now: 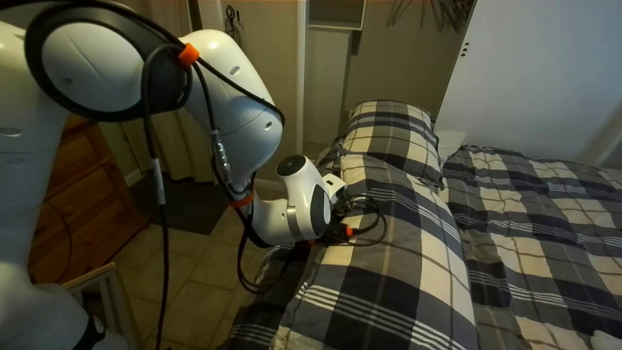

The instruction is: Put the remote control under the pillow

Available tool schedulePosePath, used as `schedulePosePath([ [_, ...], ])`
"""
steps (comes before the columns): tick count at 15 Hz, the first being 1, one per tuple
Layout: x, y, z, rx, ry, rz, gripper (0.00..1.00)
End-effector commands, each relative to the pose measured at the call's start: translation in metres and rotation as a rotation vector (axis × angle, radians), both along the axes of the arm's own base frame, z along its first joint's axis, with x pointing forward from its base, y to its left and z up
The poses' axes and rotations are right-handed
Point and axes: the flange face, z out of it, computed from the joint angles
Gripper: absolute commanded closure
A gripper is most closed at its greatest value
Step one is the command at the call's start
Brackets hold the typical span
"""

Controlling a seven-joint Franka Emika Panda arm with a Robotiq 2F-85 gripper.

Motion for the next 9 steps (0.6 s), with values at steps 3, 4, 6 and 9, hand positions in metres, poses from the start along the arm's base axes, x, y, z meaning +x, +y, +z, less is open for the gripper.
schedulePosePath([
  [3,-0.003,0.029,0.002,0.015,0.016,0.004,0.00],
  [4,-0.007,0.037,0.001,0.022,0.026,0.010,0.00],
  [6,-0.017,0.055,-0.004,0.045,0.054,0.026,0.00],
  [9,-0.040,0.084,-0.014,0.080,0.136,0.009,0.00],
])
